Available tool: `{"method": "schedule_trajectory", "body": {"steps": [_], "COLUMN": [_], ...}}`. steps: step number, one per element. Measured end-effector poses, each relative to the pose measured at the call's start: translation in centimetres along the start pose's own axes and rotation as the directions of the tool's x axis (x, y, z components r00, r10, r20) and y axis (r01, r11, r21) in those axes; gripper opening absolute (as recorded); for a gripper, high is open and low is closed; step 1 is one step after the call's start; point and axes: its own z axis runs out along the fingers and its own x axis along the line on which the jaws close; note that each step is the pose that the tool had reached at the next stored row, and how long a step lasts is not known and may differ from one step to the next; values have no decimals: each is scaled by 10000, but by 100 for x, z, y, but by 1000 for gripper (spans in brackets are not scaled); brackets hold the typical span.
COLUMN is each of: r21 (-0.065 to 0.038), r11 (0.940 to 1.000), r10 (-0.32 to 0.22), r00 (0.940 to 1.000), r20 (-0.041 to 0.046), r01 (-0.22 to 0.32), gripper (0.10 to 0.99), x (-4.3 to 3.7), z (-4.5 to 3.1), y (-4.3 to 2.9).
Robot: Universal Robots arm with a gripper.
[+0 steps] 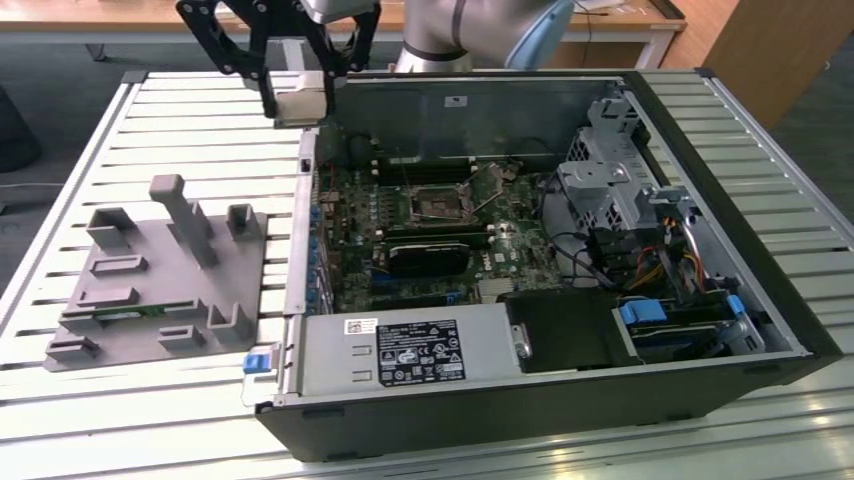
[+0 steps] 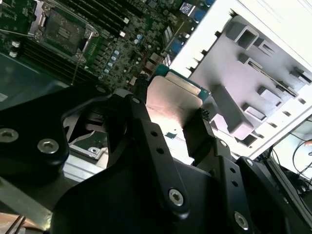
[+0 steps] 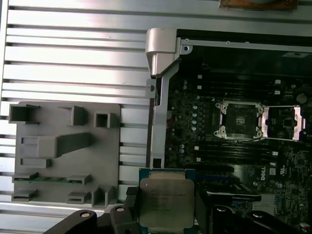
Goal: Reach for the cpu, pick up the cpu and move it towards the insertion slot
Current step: 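Pick up the cpu and move it towards the insertion slot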
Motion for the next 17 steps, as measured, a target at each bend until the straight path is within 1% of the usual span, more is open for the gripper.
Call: {"method": "schedule_trajectory", "body": {"steps": [13, 17], "r21": [0, 0], "r11": [10000, 10000], "r10": [0, 0], "r00": [10000, 10000], "r20": [-2, -3], "r01": [0, 0], "gripper": [545, 545], "x": [-252, -357], "z": [-7, -9], "y": [-8, -10]}}
